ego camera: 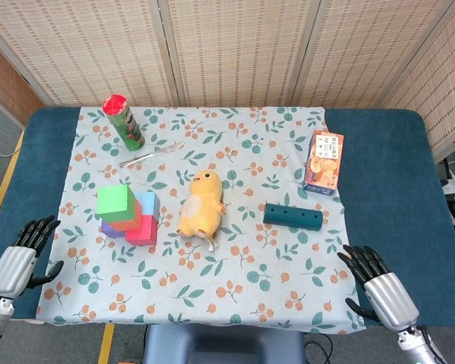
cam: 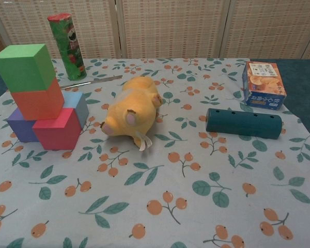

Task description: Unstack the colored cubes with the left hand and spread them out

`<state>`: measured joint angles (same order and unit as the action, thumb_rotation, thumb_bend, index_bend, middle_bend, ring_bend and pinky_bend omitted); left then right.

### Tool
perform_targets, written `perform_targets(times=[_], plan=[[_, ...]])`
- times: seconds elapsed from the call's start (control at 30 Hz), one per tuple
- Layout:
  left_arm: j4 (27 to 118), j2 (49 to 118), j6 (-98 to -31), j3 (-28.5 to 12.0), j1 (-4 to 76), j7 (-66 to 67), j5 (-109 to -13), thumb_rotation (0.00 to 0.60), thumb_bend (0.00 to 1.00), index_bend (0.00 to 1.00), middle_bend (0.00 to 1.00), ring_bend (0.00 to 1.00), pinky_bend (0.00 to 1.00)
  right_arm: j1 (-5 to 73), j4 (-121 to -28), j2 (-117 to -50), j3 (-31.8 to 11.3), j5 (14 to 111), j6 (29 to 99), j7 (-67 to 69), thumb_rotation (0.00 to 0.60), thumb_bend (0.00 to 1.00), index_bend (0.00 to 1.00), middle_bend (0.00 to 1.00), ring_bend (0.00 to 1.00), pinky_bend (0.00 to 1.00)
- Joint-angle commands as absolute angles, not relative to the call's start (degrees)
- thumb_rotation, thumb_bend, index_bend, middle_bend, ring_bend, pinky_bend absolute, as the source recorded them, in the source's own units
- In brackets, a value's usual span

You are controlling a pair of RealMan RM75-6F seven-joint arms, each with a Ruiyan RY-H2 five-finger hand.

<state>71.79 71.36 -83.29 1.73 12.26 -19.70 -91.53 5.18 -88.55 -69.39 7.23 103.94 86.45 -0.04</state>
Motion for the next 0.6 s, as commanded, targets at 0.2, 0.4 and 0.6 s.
perform_targets(times=[0.2,0.4,0.6], plan=[[70.27,74.14,-87.46,-0.95,12.45,-24.04,-92.05,0.6,0.39,0.0,0.0,0.0,0.01,5.02,-89.05,-68.78,7.28,104.3,87.22,0.53,0.6,0.14,0.0,0.0,0.0,0.0],[72.06,73.82,-87.71,-6.3,15.91,-30.68,-90.03,0.6,0.39,0.0,0.0,0.0,0.0,4.71,-89.43,-68.21,7.28,104.62,88.1,1.0,0.6,0.14,0.0,0.0,0.0,0.0],[80.29,68.25,-77.7,-7.62,21.4,-35.43,-88.74,0.6,0.38,0.0,0.0,0.0,0.0,4.7,-89.39,-68.49,6.72,104.11,87.87,-0.34,0.6,0.14,0.0,0.0,0.0,0.0]])
